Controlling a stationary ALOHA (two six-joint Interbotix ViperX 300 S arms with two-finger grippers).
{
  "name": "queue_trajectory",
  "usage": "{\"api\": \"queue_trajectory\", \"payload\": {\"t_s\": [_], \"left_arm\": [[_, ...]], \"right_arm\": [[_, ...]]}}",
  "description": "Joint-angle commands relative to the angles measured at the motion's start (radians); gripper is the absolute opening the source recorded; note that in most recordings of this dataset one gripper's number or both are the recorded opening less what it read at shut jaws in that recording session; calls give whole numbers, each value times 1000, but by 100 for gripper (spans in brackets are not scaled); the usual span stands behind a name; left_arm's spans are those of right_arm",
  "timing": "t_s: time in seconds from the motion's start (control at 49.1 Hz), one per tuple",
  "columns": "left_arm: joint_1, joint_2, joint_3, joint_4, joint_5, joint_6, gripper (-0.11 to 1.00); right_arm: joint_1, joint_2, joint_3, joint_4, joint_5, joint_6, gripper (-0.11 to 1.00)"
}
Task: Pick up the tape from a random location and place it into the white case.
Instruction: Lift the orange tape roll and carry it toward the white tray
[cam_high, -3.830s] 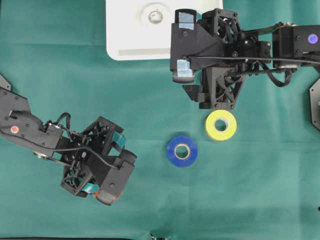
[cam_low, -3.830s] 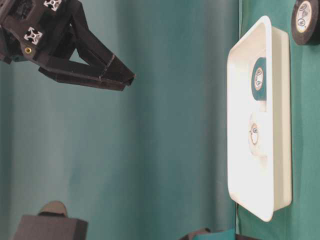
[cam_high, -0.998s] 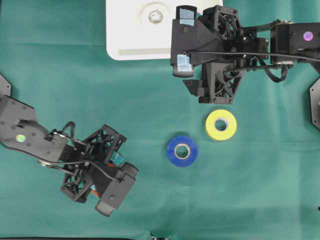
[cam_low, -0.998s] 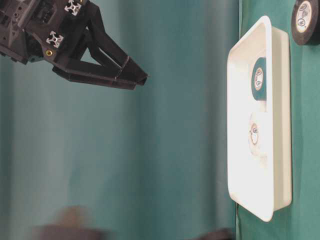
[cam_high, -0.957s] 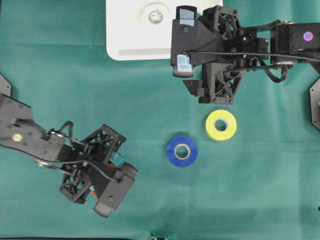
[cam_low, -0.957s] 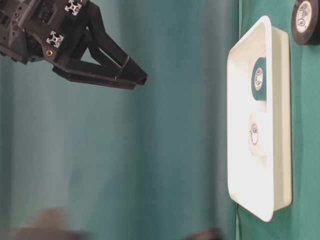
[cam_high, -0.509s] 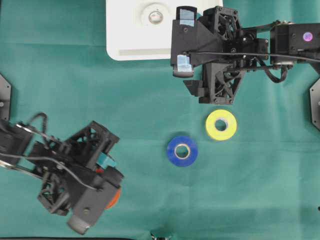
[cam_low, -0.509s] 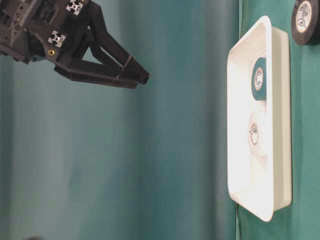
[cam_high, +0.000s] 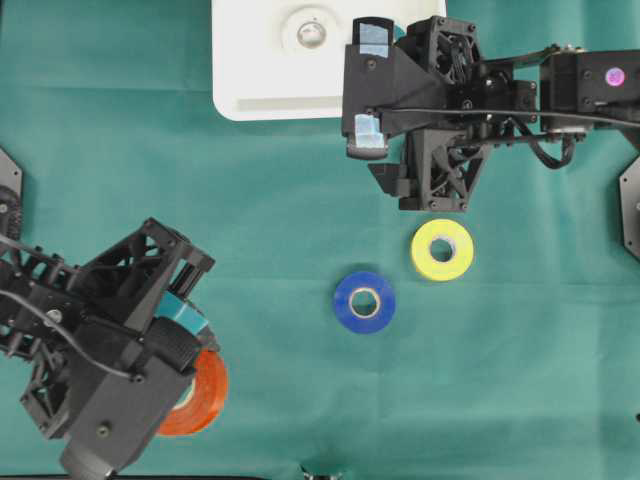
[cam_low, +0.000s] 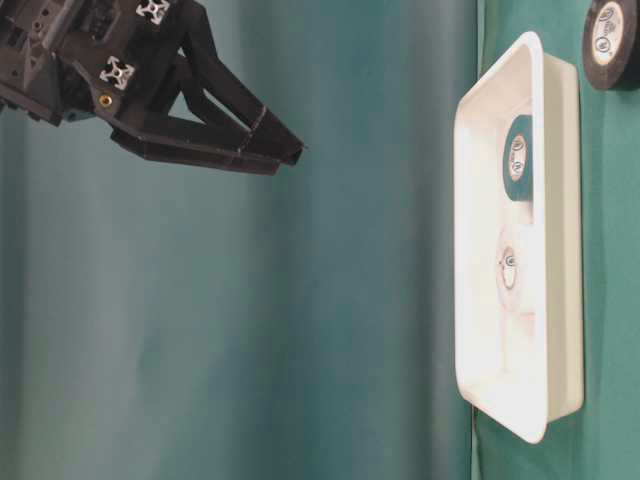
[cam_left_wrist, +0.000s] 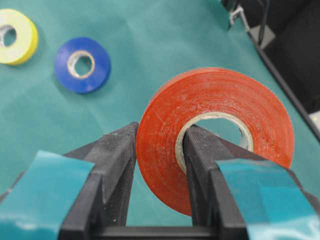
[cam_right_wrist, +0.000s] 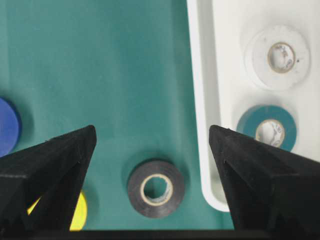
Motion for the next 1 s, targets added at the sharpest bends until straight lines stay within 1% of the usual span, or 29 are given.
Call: {"api": "queue_trajectory", "payload": {"t_s": [0.0, 0.244, 0.407, 0.978], "left_arm": [[-3, -28, -54, 2, 20, 2, 24], [-3, -26, -98, 2, 80, 2, 24], [-3, -26, -110, 2, 112, 2, 24], [-5, -21, -110, 2, 115, 2, 24]], "right_arm": [[3, -17, -11, 2, -5, 3, 90], [5, -17, -11, 2, -2, 3, 90], [5, -17, -11, 2, -3, 3, 90], [5, -17, -9, 2, -2, 3, 90]]}}
